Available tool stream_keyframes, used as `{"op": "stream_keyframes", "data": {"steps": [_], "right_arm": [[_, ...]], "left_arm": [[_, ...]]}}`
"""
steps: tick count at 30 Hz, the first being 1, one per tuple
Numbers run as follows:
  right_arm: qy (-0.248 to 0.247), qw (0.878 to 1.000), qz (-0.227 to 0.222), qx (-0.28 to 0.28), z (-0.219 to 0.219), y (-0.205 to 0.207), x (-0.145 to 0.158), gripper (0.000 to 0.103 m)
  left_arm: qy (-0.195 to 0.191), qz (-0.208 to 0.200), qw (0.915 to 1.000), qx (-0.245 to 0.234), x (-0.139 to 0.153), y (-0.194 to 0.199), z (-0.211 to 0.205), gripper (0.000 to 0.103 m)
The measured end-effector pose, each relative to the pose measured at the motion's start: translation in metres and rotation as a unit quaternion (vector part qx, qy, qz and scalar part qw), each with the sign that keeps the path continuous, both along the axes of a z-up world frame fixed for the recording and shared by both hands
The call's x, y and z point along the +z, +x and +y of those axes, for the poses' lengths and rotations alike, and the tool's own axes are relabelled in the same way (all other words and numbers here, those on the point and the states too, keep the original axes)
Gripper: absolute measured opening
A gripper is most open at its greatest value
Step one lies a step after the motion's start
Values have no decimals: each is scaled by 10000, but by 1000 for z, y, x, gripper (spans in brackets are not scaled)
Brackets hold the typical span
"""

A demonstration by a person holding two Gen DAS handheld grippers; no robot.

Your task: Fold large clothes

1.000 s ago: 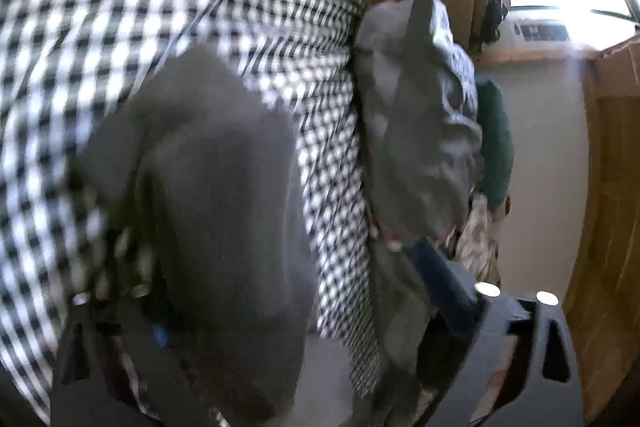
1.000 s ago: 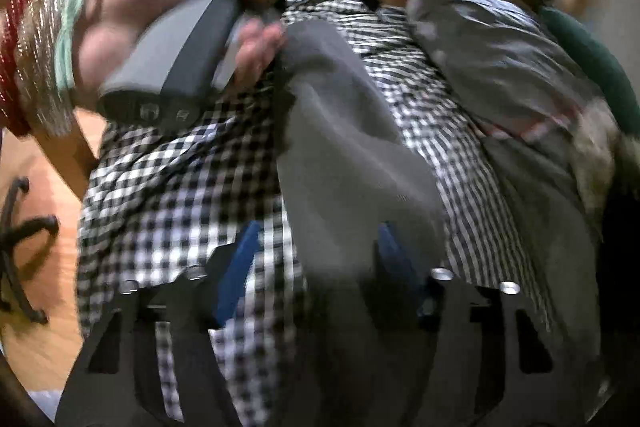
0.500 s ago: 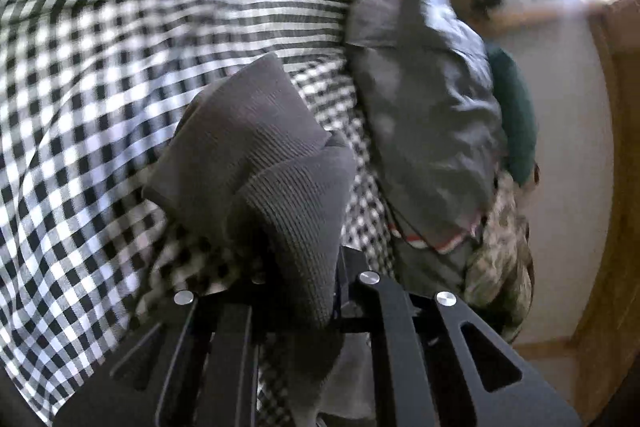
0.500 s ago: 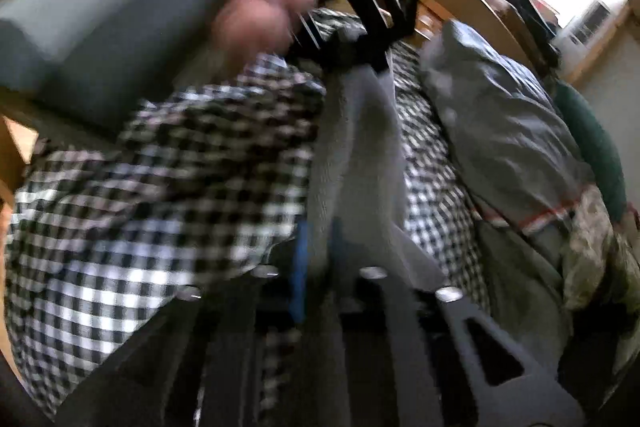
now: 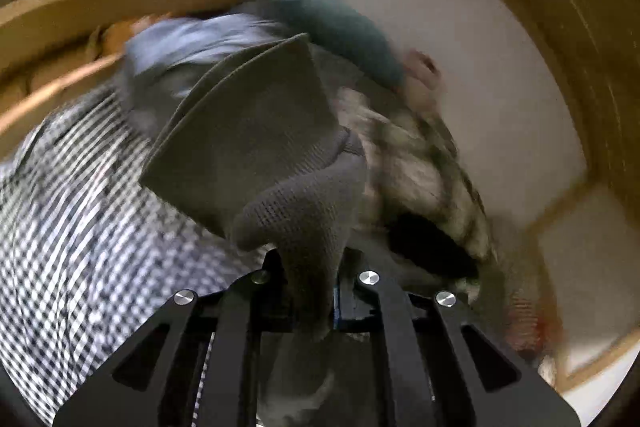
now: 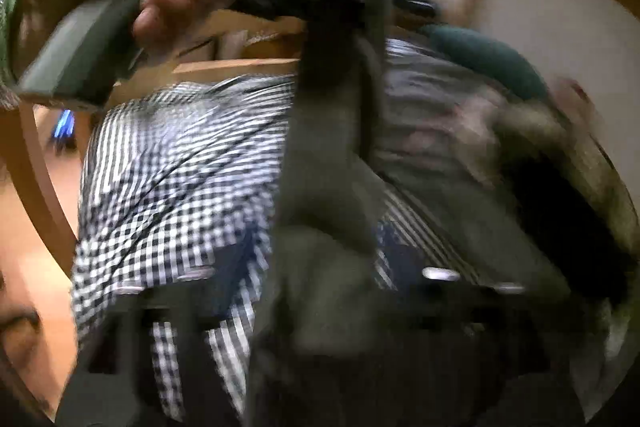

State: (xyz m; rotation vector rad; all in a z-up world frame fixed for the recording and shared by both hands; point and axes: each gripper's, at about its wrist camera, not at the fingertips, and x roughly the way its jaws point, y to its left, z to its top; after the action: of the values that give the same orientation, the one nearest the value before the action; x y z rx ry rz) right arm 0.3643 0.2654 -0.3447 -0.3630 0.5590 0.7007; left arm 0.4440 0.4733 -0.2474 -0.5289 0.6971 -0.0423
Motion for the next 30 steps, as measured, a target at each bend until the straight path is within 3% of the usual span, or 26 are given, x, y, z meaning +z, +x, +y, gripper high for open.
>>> {"op": "stream_keyframes", "data": {"steps": [3,5,8,12,14,15,17,19,20,21,22,24,26,29,30], "right_arm": [[246,9925,503,-1085,-84,-3,7,75],[366,9729,808,-2135,-168,-6,11,77],[349,9434,895,-3175,-266,-16,17,79],[208,9123,605,-4045,-365,-31,27,81],[263,9034,517,-4249,-392,-34,28,87],[307,9003,541,-4307,-403,-33,26,88],[422,8980,628,-4335,-415,-39,21,89],[501,8988,748,-4289,-419,-38,17,90],[566,8996,809,-4254,-422,-40,15,90],[692,8993,948,-4213,-422,-36,10,91],[809,8980,1084,-4187,-422,-36,8,91],[1124,8919,1577,-4086,-424,-28,-7,93],[1367,8821,2065,-4007,-428,-20,-22,93],[1796,8589,2735,-3939,-427,-14,-50,93],[1796,8558,2931,-3866,-423,-12,-59,93]], "left_arm": [[557,-96,9962,-665,20,-2,-75,9],[1017,-150,9885,-1111,24,-7,-131,9],[1428,-179,9709,-1916,11,-19,-225,9],[1331,394,9470,-2897,-60,-38,-350,10],[1483,853,9288,-3287,-107,-51,-402,15],[1668,1172,9133,-3525,-136,-62,-434,15],[1912,1468,8990,-3657,-166,-77,-463,16],[1957,1590,9000,-3555,-172,-84,-468,16],[1813,1591,9087,-3408,-165,-87,-462,16],[1673,1553,9166,-3282,-157,-89,-456,25],[1576,1551,9240,-3120,-150,-91,-448,54],[1166,1469,9397,-2861,-129,-98,-426,86],[708,1571,9465,-2729,-113,-109,-411,92],[327,1793,9426,-2799,-98,-127,-402,92],[297,1719,9467,-2707,-91,-135,-393,92]]}}
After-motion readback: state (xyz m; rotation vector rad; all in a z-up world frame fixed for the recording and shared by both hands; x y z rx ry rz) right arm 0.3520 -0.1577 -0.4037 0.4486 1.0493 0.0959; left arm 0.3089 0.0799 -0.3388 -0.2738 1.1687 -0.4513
